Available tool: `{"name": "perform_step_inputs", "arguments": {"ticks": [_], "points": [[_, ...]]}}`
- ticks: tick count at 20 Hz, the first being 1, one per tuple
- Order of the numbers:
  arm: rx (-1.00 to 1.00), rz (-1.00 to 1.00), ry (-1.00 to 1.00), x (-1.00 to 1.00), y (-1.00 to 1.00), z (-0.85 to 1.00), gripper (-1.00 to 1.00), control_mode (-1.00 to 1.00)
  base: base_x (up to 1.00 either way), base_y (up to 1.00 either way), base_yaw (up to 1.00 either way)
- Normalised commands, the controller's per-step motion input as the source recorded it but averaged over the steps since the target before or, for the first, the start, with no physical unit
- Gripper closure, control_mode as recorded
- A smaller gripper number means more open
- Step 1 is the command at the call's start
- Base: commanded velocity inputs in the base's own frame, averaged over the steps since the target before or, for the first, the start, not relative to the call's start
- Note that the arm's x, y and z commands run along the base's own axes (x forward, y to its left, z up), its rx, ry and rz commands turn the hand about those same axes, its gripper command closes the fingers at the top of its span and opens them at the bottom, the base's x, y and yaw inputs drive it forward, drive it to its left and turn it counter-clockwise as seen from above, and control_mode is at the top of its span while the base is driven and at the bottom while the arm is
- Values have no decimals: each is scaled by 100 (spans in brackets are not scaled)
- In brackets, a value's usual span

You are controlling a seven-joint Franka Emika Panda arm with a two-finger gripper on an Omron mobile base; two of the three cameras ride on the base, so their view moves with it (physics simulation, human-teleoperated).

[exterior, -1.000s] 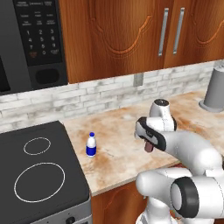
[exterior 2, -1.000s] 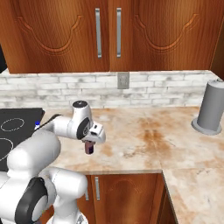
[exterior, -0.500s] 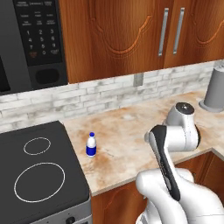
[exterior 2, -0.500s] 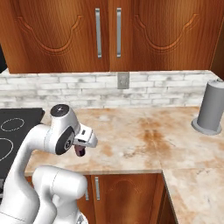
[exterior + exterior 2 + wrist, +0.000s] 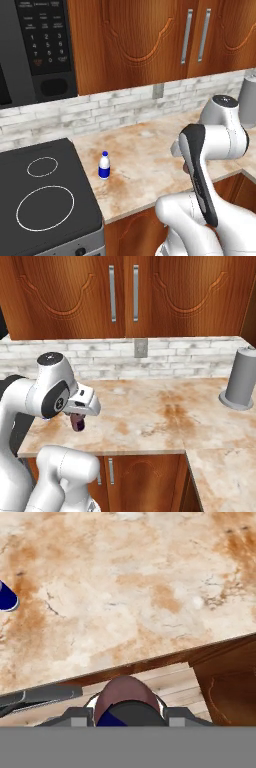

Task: Place the drinks on the dining counter in a tight cluster.

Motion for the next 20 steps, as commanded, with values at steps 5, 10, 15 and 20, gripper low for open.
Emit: {"name": "perform_step_inputs", "arguments": {"ticks": [5, 10, 15, 20], "points": [[0, 0, -3, -9, 0, 0, 100, -100, 0, 0, 0], [0, 0, 0, -1, 0, 0, 100, 100, -9, 0, 0], [0, 0, 0, 0, 0, 0, 100, 100, -100, 0, 0], [0, 0, 0, 0, 0, 0, 100, 100, -90, 0, 0]]}}
